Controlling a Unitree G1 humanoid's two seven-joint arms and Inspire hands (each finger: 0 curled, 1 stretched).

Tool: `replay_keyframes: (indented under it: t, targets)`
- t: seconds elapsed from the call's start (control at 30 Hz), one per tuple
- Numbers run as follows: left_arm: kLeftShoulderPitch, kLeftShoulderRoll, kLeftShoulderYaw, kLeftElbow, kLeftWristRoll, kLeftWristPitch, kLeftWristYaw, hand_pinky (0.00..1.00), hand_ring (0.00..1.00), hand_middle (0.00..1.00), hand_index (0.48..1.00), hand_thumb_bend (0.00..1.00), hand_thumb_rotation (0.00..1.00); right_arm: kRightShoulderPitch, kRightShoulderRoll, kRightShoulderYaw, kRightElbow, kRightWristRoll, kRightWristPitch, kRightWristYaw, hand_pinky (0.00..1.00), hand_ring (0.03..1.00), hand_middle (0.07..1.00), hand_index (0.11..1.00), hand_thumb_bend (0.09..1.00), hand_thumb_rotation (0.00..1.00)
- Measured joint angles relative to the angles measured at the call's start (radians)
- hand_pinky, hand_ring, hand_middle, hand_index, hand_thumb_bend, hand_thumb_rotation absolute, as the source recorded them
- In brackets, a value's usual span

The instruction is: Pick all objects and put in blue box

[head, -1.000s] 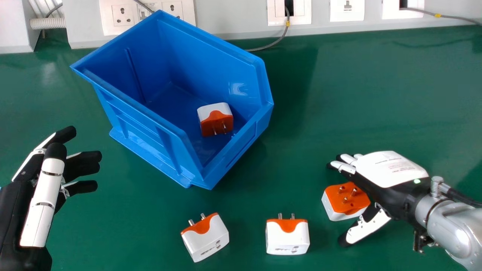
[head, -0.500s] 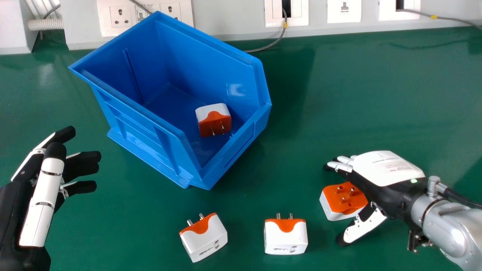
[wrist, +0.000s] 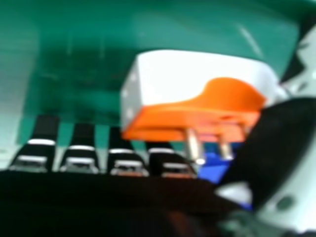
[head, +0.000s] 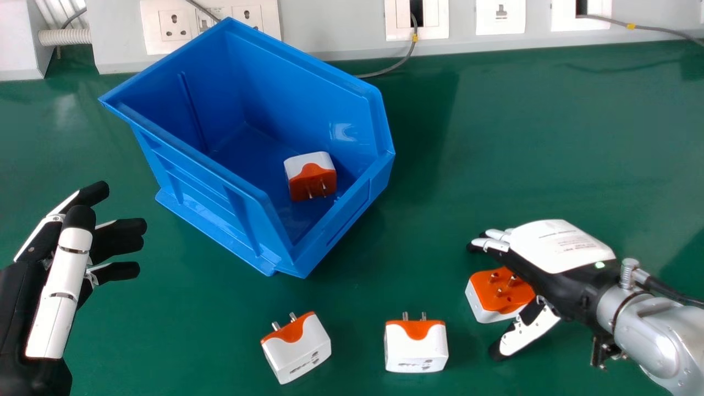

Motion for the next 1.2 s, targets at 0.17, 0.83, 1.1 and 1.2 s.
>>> replay_keyframes:
  t: [0.17, 0.83, 1.1, 1.2]
  targets:
    - [0.001, 0.004, 0.005, 0.000, -0.001, 0.000, -0.005, 0.65, 0.71, 0.70, 0.843, 0.47, 0.89, -0.007, -0.002, 0.007, 0.019, 0.001, -0.055, -0.040, 0.82, 0.904, 0.905, 0.844, 0.571, 0.16]
    - [-0.001, 0.017, 0.018, 0.001, -0.008, 0.005, -0.015, 0.65, 0.71, 0.70, 0.843, 0.47, 0.89, -0.048, -0.013, 0.070, 0.097, -0.011, -0.146, -0.178, 0.65, 0.784, 0.819, 0.748, 0.576, 0.00]
    - [-0.002, 0.022, 0.026, 0.001, -0.008, 0.017, -0.016, 0.65, 0.71, 0.70, 0.843, 0.47, 0.89, -0.050, -0.020, 0.072, 0.097, -0.007, -0.150, -0.170, 0.64, 0.780, 0.819, 0.747, 0.568, 0.00]
    - [-0.003, 0.026, 0.027, 0.001, -0.008, 0.018, -0.017, 0.65, 0.71, 0.70, 0.843, 0.47, 0.89, -0.051, -0.024, 0.071, 0.097, -0.003, -0.151, -0.164, 0.64, 0.780, 0.820, 0.748, 0.569, 0.00]
